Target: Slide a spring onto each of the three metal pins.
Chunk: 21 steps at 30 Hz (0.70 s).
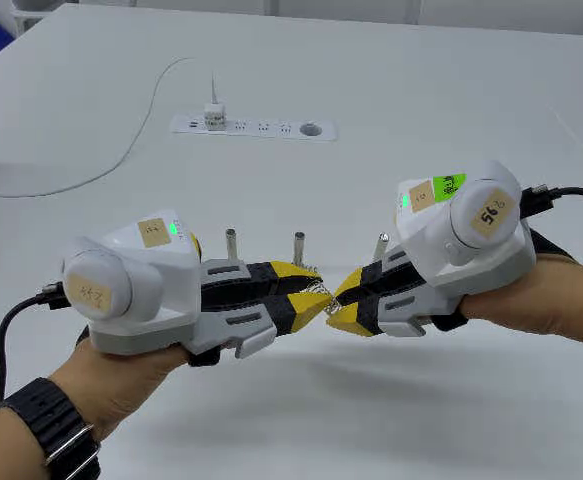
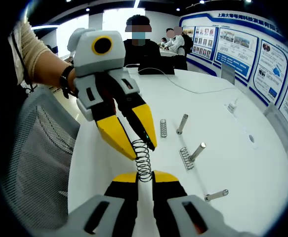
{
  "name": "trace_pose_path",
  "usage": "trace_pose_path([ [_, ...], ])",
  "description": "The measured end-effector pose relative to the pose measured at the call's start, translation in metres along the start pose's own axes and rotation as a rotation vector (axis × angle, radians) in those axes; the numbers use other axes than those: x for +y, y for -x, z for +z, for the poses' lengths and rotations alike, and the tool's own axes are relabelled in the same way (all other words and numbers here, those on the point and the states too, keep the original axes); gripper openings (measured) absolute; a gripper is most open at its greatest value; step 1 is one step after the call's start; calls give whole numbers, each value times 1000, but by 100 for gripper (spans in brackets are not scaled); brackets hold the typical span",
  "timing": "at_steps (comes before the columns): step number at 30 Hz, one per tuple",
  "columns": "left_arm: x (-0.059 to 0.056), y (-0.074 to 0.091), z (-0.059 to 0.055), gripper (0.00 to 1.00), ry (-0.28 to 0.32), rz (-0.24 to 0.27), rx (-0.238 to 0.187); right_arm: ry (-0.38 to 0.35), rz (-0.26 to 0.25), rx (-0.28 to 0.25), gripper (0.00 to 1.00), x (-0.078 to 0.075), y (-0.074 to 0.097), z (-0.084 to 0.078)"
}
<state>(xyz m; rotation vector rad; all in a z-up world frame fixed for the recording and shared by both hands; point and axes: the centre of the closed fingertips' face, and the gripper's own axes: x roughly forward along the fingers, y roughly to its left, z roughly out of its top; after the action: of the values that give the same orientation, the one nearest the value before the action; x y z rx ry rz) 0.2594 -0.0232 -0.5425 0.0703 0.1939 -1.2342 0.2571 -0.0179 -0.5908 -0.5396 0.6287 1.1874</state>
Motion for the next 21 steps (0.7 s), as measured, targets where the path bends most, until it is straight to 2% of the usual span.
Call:
trace_pose_path([
  [12, -3, -6, 9, 11, -9, -12, -15, -21, 2, -38, 11, 4, -4, 8],
  [21, -5, -12, 7, 10, -6, -26, 1, -39, -13, -47, 12, 3, -1, 2],
])
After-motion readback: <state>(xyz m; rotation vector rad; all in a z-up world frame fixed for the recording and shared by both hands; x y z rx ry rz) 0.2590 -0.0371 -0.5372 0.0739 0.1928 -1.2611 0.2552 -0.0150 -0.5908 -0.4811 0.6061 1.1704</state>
